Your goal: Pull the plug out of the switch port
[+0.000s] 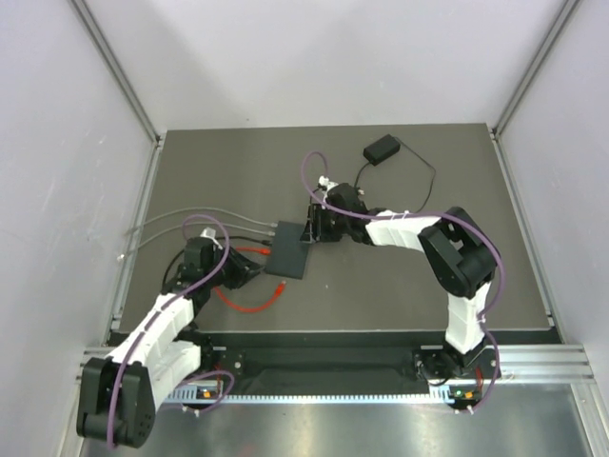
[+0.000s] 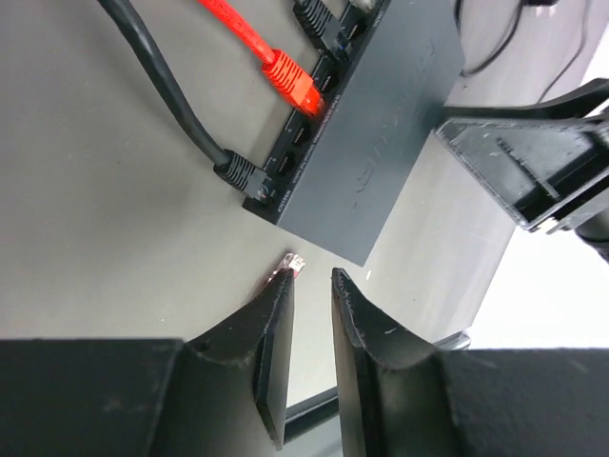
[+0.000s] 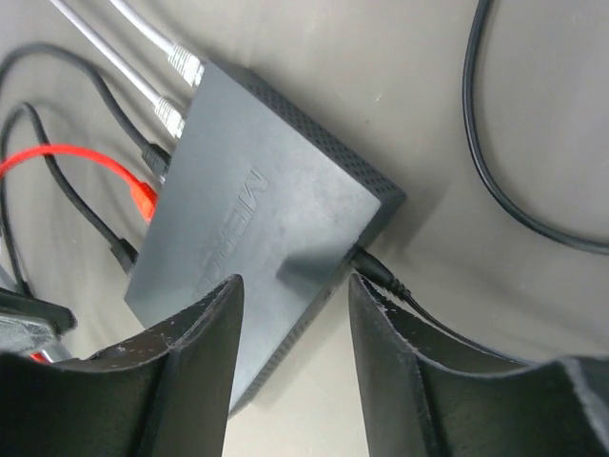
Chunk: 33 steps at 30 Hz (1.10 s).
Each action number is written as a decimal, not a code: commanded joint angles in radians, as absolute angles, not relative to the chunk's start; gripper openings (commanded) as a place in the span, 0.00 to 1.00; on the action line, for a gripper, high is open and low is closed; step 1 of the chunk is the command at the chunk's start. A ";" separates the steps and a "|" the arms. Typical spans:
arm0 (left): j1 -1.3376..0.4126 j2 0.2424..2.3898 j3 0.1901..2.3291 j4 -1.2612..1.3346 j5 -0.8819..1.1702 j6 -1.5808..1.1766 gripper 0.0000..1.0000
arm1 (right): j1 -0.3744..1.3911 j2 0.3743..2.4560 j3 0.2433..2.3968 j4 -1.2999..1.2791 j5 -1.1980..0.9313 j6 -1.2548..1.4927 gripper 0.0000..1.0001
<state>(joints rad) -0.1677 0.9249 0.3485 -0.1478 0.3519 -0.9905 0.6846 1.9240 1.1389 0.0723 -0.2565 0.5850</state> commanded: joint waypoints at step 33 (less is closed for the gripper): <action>-0.172 1.118 0.104 0.485 0.242 -1.262 0.43 | 0.742 1.891 1.206 0.129 -0.248 0.661 0.50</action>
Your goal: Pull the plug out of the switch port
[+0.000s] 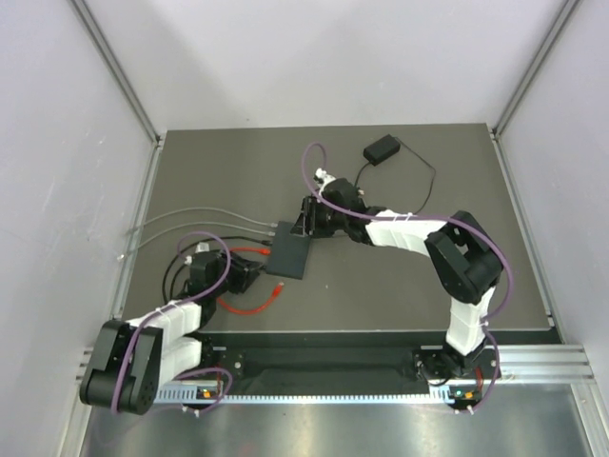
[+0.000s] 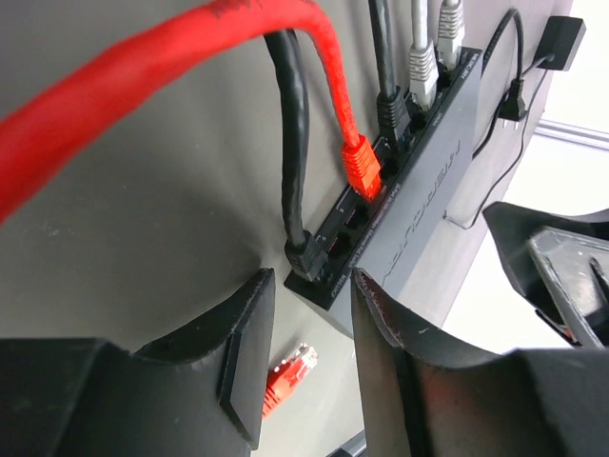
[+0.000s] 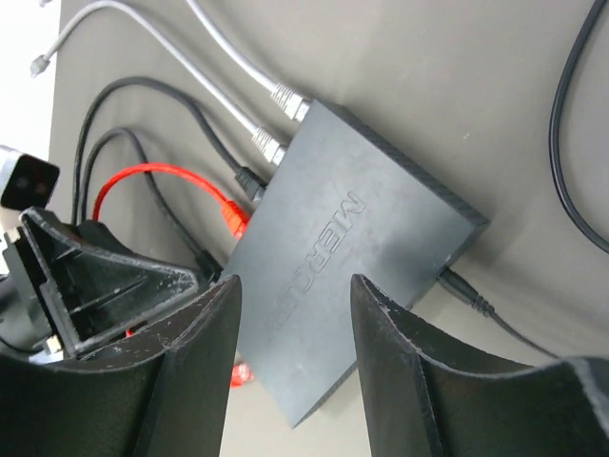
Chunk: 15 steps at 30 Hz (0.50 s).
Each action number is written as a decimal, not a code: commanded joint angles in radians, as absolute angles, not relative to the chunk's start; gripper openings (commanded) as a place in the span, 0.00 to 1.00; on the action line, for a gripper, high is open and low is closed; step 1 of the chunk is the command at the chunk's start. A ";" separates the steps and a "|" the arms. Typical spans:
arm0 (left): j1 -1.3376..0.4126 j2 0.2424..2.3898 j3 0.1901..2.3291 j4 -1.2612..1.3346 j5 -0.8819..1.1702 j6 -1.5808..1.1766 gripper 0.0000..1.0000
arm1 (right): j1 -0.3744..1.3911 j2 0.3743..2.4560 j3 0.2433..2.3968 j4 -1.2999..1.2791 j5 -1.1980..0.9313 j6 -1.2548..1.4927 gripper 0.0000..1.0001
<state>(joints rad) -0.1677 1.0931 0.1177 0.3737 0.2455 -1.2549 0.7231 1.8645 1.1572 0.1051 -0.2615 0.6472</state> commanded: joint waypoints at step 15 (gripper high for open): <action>-0.173 1.298 0.081 0.630 0.295 -1.259 0.35 | 0.750 1.956 1.256 0.127 -0.279 0.678 0.50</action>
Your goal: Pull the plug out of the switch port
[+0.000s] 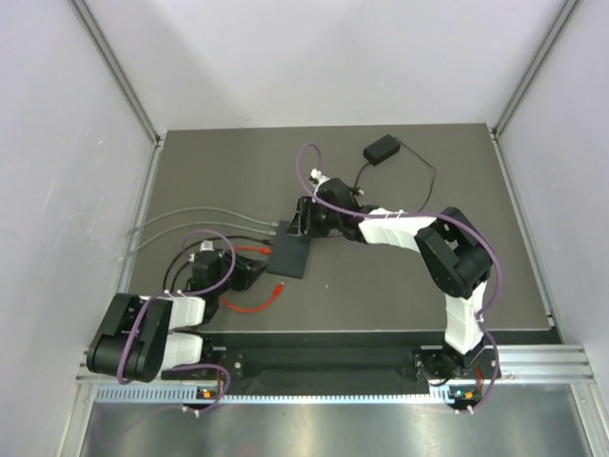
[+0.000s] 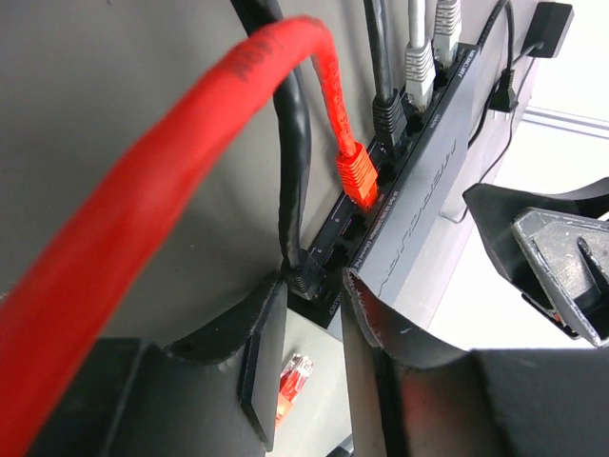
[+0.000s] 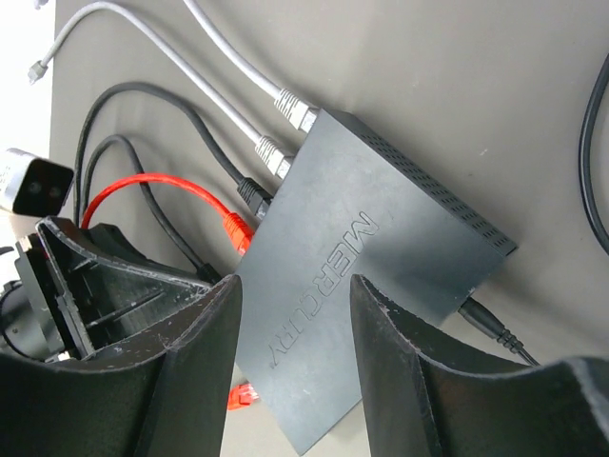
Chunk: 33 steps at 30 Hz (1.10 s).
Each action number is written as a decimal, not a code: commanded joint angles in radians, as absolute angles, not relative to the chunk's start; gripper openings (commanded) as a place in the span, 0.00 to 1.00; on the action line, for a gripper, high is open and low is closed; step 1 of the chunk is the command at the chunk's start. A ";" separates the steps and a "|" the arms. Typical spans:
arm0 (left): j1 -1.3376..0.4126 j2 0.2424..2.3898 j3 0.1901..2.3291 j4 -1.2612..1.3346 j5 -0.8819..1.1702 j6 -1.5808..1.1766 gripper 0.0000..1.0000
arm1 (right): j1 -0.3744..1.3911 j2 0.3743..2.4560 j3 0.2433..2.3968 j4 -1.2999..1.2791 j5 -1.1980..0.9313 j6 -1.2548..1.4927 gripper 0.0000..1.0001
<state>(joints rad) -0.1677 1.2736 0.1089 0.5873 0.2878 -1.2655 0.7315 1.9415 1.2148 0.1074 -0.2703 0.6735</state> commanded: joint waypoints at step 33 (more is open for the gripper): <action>-0.190 1.433 0.014 0.738 0.215 -1.278 0.00 | 0.966 2.091 1.538 -0.185 0.024 0.632 0.13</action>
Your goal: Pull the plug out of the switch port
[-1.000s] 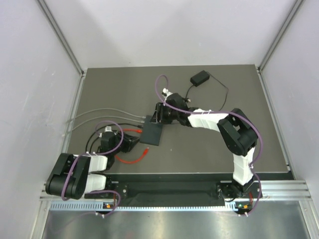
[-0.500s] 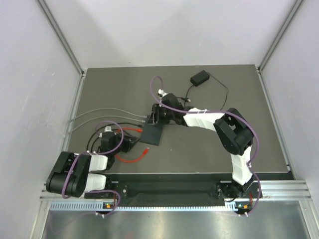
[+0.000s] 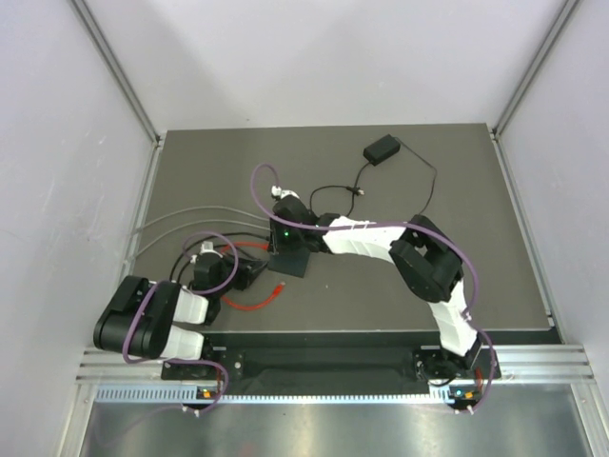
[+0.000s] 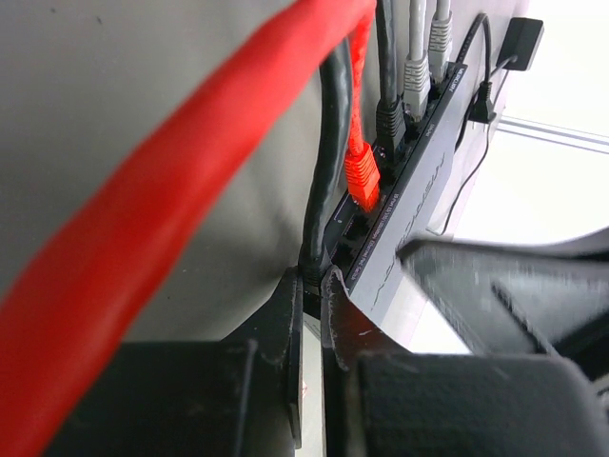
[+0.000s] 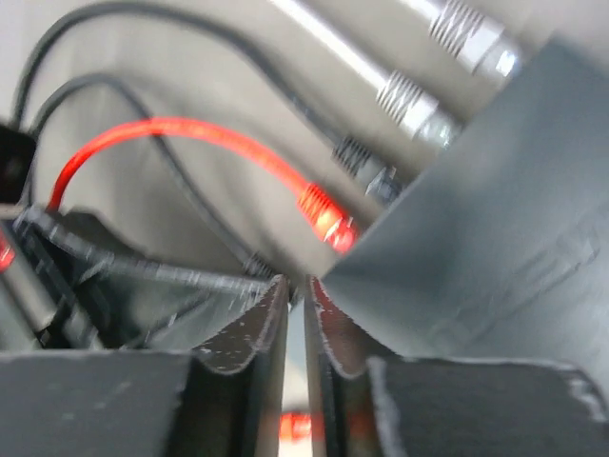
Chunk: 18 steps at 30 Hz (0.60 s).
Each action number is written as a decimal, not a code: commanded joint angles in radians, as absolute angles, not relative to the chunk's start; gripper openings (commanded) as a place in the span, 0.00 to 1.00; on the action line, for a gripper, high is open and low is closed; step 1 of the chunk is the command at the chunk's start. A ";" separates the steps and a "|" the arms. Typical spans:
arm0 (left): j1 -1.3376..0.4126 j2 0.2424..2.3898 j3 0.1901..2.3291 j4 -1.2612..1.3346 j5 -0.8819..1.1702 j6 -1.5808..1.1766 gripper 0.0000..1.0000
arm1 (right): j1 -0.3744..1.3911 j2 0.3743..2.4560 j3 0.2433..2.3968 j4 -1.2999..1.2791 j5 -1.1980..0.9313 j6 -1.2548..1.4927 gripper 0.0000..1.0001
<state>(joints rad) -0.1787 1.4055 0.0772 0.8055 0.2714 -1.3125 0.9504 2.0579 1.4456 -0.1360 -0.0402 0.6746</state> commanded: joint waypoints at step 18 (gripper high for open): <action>-0.189 1.417 0.008 0.661 0.112 -1.400 0.00 | 1.008 2.217 1.678 -0.428 0.023 0.385 0.01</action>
